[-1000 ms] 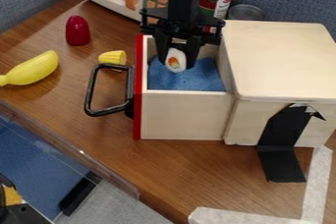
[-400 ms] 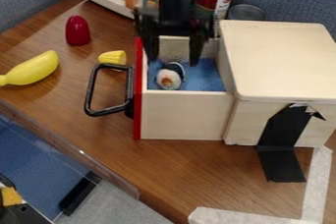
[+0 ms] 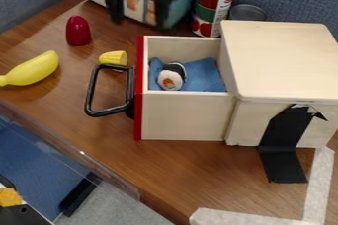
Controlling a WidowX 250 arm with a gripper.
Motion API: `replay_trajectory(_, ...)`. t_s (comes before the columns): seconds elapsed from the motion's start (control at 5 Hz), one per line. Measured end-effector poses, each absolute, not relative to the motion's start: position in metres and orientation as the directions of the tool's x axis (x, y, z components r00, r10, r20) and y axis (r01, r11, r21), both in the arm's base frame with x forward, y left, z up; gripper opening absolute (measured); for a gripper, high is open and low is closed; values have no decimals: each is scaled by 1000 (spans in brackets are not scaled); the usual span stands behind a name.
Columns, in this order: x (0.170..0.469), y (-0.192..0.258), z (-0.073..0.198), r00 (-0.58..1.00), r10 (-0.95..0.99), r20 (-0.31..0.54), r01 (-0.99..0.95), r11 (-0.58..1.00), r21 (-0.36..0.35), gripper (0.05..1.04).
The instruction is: Put the sushi inside the drawer
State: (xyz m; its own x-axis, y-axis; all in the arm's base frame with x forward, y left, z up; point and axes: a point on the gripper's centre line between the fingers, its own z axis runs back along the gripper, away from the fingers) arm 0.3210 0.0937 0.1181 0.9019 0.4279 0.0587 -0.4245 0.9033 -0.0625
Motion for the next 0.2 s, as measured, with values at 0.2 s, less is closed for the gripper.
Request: replay_trajectory(0.2,307,106,125,935,341,101,-351,930,111,1001)
